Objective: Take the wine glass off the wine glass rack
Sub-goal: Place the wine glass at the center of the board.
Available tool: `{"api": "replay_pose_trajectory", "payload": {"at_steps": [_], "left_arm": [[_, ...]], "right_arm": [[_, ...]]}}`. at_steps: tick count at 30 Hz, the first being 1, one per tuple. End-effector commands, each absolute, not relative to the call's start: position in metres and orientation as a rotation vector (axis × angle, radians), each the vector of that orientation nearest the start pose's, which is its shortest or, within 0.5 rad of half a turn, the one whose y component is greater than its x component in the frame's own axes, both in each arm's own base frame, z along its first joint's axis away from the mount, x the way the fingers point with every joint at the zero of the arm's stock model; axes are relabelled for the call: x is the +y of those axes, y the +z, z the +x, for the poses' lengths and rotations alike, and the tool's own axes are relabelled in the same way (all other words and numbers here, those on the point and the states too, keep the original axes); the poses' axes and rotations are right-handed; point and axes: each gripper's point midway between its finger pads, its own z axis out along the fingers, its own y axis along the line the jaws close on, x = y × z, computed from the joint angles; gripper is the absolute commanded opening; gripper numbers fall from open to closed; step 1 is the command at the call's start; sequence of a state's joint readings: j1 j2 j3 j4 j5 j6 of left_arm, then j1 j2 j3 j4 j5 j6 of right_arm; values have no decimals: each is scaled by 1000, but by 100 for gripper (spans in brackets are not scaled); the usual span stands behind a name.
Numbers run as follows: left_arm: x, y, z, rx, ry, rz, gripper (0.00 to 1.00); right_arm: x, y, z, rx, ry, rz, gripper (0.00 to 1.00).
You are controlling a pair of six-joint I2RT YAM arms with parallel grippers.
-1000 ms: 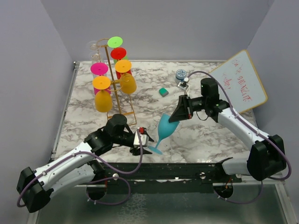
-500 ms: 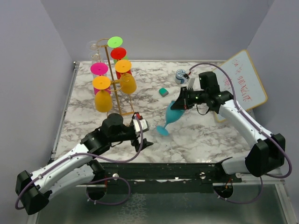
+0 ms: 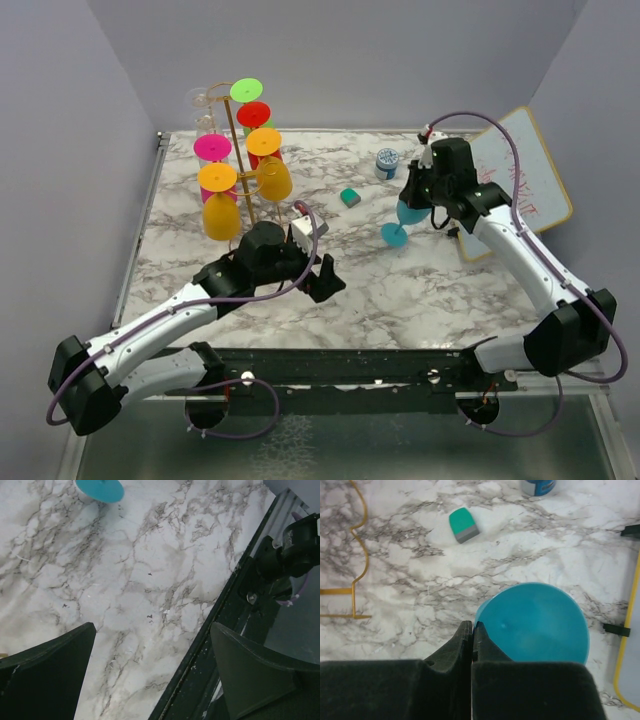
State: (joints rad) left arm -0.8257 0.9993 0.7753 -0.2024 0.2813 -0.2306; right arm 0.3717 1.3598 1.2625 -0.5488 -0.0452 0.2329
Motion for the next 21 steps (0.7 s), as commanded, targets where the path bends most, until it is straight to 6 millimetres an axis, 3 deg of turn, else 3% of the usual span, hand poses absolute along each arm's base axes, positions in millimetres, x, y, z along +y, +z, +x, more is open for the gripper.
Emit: {"api": "replay_pose_trajectory", "payload": {"at_steps": [1,5,9,21], "left_arm": [[-295,217,155,1922,-1162,806,99],[-286,206,162,1945,-1103,737,99],[-279,195,164,1933,-1073,696,99],[-255,202,159,1803,-976,750,99]], "right_arm": [[141,234,384,2213,209,-121,0],[143,237,404,2188,189,-94,1],[151,219,424,2252,96,-117,1],[191,208,463,2213,38,-194,1]]}}
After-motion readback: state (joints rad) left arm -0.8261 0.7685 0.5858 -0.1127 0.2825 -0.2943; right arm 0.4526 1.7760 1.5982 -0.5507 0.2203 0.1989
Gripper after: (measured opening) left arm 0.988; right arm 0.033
